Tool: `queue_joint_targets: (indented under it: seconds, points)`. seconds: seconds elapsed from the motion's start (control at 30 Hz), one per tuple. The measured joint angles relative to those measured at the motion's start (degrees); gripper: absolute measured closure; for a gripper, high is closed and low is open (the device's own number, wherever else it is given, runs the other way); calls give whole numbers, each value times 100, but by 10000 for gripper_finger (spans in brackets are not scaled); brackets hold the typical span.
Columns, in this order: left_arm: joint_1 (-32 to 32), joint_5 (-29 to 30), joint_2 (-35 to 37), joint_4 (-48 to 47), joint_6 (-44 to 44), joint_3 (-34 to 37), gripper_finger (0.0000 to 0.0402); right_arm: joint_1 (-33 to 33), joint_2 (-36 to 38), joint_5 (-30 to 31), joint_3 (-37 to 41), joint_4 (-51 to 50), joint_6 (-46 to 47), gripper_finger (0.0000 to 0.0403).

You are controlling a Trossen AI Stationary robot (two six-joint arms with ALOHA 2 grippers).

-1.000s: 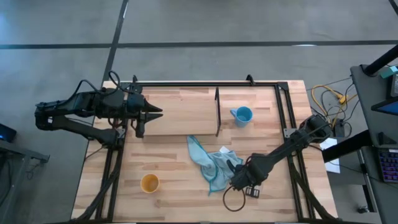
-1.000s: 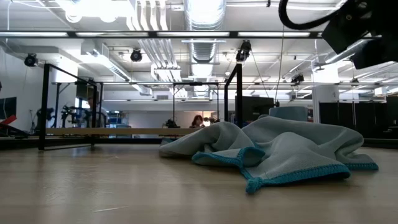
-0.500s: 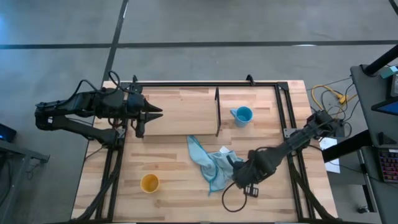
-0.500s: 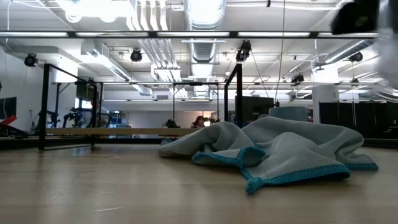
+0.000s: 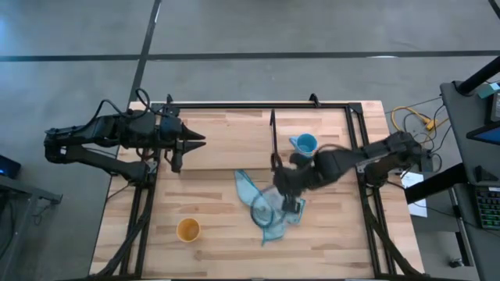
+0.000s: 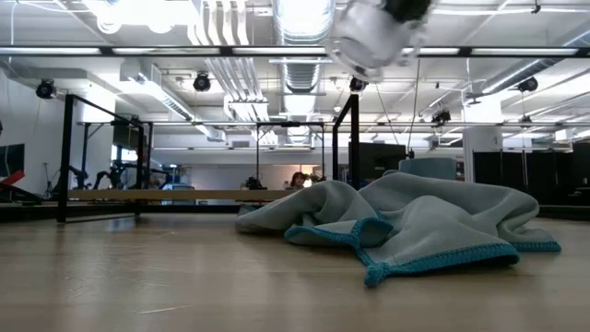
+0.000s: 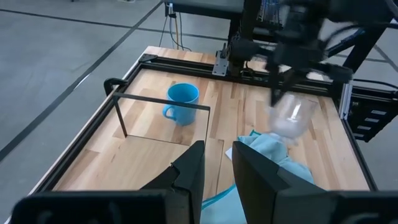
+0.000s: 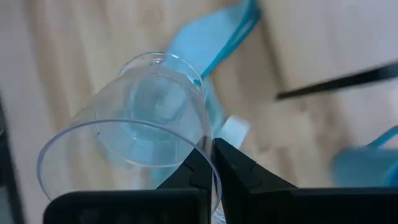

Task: Stack small to large cups/mugs on shelf
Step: Put the transparent cup on the shelf

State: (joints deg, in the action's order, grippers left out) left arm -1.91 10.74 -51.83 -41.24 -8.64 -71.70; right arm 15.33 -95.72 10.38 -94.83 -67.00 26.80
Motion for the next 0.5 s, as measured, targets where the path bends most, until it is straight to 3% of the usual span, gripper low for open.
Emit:
queue_joint_targets:
  seconds: [0.5]
  points:
    - [2, 22, -163, 19, 0, 0, 333, -1663, 0, 189, -1182, 628, -1183, 394]
